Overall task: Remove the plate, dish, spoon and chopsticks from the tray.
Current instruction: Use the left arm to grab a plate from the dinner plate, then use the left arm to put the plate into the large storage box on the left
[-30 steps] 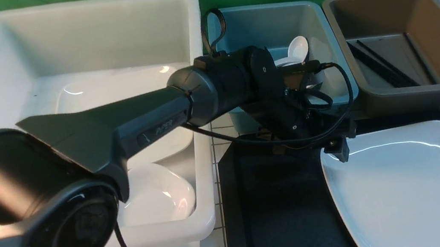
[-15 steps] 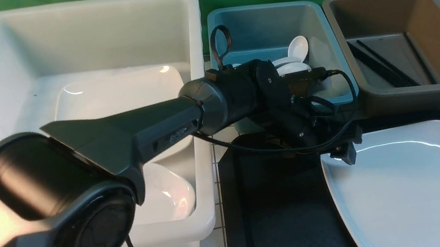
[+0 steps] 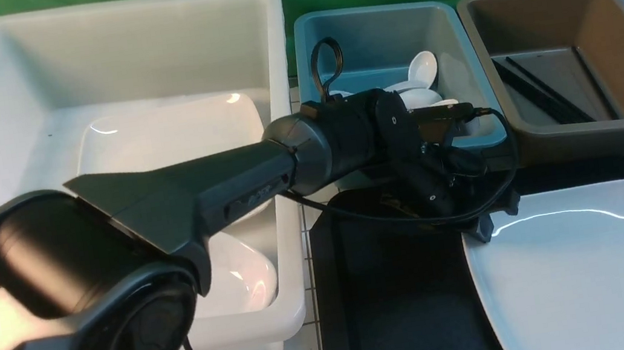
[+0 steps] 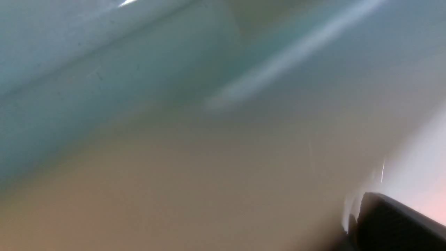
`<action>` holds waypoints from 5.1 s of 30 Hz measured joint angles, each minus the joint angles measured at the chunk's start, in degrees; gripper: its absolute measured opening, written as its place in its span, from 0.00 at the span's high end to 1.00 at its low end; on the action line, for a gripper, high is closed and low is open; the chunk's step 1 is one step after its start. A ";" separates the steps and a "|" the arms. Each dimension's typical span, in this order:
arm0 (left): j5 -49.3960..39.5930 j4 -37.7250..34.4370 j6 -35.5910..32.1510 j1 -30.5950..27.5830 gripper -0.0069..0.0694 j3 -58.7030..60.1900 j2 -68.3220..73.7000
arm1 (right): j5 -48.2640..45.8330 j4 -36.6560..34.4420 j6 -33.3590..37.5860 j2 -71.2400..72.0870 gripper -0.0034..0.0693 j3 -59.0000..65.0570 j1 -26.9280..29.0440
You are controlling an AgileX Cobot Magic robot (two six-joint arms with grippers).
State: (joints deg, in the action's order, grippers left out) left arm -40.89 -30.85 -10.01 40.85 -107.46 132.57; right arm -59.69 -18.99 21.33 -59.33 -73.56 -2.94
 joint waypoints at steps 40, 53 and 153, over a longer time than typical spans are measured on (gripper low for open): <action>-12.53 23.90 -1.66 0.48 0.94 0.00 -25.43 | 0.08 -0.05 0.00 0.00 0.74 0.00 0.00; -16.34 26.74 -1.84 0.48 0.94 -3.98 -27.14 | 0.08 -0.05 0.00 0.00 0.73 0.00 0.00; -28.84 -15.31 -21.89 -58.86 0.92 -23.45 -0.47 | 5.55 -2.72 -1.41 0.00 0.77 0.00 0.00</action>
State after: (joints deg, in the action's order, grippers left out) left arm -69.72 -46.17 -31.91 -18.01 -130.91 132.10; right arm -54.13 -21.71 19.92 -59.33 -73.56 -2.94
